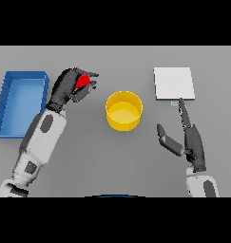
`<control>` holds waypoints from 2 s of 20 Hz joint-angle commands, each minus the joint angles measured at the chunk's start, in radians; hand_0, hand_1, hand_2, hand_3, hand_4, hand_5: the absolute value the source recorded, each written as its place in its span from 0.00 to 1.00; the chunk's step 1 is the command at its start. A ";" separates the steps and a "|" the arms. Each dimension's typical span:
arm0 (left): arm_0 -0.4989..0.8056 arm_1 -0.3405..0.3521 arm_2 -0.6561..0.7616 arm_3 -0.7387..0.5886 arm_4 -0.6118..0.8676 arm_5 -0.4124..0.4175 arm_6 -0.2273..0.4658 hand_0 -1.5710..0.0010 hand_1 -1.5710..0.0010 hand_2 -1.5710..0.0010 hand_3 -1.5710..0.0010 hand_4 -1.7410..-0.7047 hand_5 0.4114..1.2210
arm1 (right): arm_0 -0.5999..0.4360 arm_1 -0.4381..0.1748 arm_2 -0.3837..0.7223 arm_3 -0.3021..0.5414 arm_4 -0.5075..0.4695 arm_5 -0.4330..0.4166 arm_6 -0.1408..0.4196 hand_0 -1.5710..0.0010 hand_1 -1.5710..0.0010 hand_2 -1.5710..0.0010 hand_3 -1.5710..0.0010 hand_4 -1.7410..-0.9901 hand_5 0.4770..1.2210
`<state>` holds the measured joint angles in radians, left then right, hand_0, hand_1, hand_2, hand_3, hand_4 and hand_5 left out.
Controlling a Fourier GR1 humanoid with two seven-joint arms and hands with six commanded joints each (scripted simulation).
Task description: Pick up the red beaker and tilt it to pour out 1 green nut into yellow bowl. Pick up the yellow bowl and place it on the metallic measuring scale.
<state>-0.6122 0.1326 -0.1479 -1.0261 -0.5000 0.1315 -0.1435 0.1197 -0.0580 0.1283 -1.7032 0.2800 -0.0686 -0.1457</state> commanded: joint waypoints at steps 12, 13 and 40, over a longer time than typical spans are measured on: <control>-0.216 0.109 -0.321 0.051 -0.329 -0.203 0.133 0.00 0.00 0.00 0.00 0.00 0.97 | 0.010 0.003 0.018 -0.011 0.012 0.011 -0.005 1.00 1.00 1.00 1.00 0.90 0.29; -0.242 0.122 -0.355 0.055 -0.356 -0.239 0.126 0.00 0.00 0.00 0.00 0.00 0.97 | 0.003 -0.002 0.012 -0.017 0.009 0.011 0.001 1.00 1.00 1.00 1.00 0.90 0.28; -0.623 0.052 -0.947 0.316 -0.792 -0.407 0.092 0.00 0.00 0.00 0.00 0.01 1.00 | -0.002 0.021 0.023 0.013 0.017 0.003 -0.019 1.00 1.00 1.00 1.00 0.88 0.27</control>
<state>-1.2350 0.1846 -1.0946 -0.7099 -1.2899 -0.2764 -0.0525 0.1183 -0.0376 0.1516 -1.6904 0.2969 -0.0656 -0.1638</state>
